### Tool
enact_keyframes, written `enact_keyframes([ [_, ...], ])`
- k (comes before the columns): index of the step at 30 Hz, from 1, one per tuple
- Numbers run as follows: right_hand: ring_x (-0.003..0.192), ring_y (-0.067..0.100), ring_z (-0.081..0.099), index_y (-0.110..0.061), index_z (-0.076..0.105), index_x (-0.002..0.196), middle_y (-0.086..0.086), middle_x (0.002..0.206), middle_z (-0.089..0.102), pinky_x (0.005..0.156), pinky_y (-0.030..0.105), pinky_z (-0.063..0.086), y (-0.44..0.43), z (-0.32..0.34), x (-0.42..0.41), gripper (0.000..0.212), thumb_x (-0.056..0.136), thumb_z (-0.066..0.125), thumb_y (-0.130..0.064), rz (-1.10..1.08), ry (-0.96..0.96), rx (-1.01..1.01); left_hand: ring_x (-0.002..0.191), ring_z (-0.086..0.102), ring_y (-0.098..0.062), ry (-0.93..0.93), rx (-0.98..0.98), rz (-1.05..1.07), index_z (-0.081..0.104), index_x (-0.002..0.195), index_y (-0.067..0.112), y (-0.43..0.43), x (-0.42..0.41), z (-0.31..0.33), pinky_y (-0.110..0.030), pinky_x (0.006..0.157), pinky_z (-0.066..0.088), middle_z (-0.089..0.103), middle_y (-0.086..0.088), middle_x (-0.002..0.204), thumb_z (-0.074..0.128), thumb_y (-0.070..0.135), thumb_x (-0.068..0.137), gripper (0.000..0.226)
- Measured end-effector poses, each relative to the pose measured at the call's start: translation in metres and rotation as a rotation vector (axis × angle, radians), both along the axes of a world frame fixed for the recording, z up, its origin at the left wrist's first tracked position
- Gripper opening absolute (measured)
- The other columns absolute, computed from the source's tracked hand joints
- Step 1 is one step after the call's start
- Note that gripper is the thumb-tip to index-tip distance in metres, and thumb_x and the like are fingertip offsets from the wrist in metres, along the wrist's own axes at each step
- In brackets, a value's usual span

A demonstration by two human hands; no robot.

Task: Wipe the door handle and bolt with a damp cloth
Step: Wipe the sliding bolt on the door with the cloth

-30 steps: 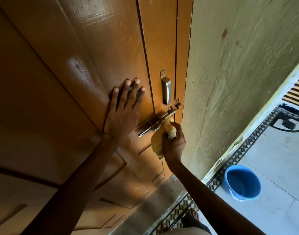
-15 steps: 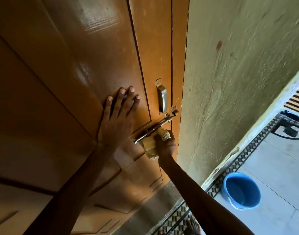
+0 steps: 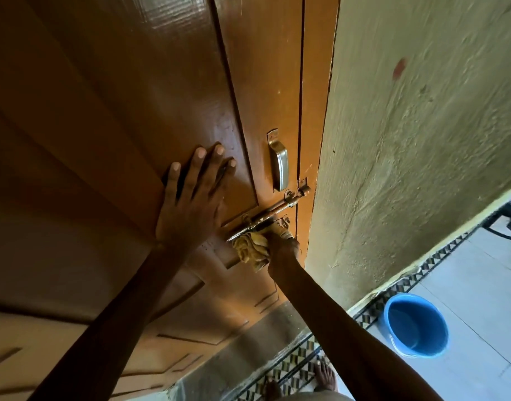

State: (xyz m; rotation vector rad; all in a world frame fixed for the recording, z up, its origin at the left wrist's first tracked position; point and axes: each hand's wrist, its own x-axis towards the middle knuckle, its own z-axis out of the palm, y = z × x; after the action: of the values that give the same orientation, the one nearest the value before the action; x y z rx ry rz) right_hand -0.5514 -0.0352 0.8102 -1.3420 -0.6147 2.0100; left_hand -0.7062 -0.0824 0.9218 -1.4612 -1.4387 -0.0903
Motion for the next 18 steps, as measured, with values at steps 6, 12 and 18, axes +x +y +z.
enact_keyframes([
  [6, 0.034, -0.005, 0.055, -0.016, 0.045, 0.065, -0.017, 0.03, 0.052, 0.041, 0.007, 0.043, 0.011, 0.007, 0.007, 0.041, 0.1, 0.035, 0.002, 0.142, 0.004, -0.014, 0.151, 0.005, -0.024, 0.032, 0.03, -0.01, 0.032, 0.154, 0.026, 0.003, -0.003, -0.01, -0.049, 0.12, 0.011, 0.027, -0.004, 0.158, 0.041, 0.041, 0.099, 0.058],
  [12, 0.035, 0.014, 0.047, -0.015, 0.047, 0.046, -0.001, 0.042, 0.05, 0.041, 0.019, 0.038, 0.017, -0.004, 0.003, 0.056, 0.1, 0.031, -0.014, 0.247, -0.187, 0.161, 0.152, 0.0, -0.026, 0.054, 0.044, 0.008, 0.034, 0.153, 0.027, 0.006, -0.004, -0.012, -0.049, 0.12, 0.013, 0.029, -0.004, 0.158, 0.044, 0.041, 0.098, 0.058],
  [18, 0.051, 0.017, 0.058, -0.008, 0.052, 0.063, 0.005, 0.049, 0.059, 0.065, 0.026, 0.05, 0.02, -0.007, 0.009, 0.041, 0.099, 0.034, -0.015, 0.137, -0.149, -0.019, 0.152, 0.002, -0.025, 0.038, 0.04, -0.023, 0.034, 0.153, 0.027, 0.006, -0.003, -0.012, -0.049, 0.119, 0.013, 0.029, -0.004, 0.158, 0.042, 0.041, 0.099, 0.057],
])
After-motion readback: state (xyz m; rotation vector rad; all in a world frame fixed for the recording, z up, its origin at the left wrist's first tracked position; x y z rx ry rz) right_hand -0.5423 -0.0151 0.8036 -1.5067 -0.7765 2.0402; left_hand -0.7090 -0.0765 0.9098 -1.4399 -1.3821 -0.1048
